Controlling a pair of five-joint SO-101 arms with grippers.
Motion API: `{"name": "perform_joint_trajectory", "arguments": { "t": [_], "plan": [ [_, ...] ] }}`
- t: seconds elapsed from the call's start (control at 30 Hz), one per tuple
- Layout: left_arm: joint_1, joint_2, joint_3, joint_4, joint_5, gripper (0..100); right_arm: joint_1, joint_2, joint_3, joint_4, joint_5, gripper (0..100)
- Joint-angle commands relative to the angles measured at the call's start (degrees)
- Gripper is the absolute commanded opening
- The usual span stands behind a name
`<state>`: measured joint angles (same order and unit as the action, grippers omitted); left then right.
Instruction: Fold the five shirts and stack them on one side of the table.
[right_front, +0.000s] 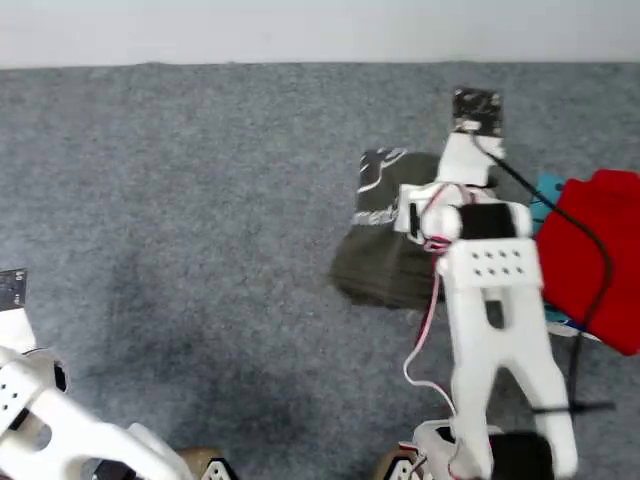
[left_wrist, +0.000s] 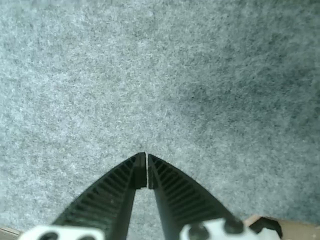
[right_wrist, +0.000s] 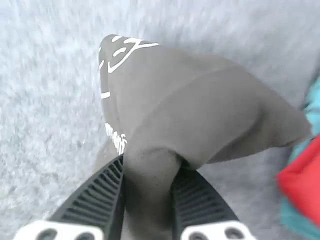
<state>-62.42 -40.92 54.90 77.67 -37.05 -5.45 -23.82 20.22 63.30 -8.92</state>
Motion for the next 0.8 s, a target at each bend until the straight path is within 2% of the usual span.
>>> {"name": "perform_joint_trajectory", "arguments": {
  "t": [0.0,0.33,0.5,0.77],
  "plan": [
    [-0.09,-1.32,-0.31,-0.09,-1.49,2,3.12,-7.25,-2.73,-0.31,5.19,0.8],
    [-0.09,-1.32,-0.31,-0.09,-1.49,2,13.85,-14.11,-2.73,-4.44,15.65,0.8],
    [-0.09,-1.32,0.04,-0.09,-1.49,2,19.74,-13.76,-2.64,-7.96,18.29,0.9],
    [-0.09,-1.67,3.56,-0.09,-1.49,2,26.59,-7.60,-2.29,-10.42,18.20,0.9]
  ]
}}
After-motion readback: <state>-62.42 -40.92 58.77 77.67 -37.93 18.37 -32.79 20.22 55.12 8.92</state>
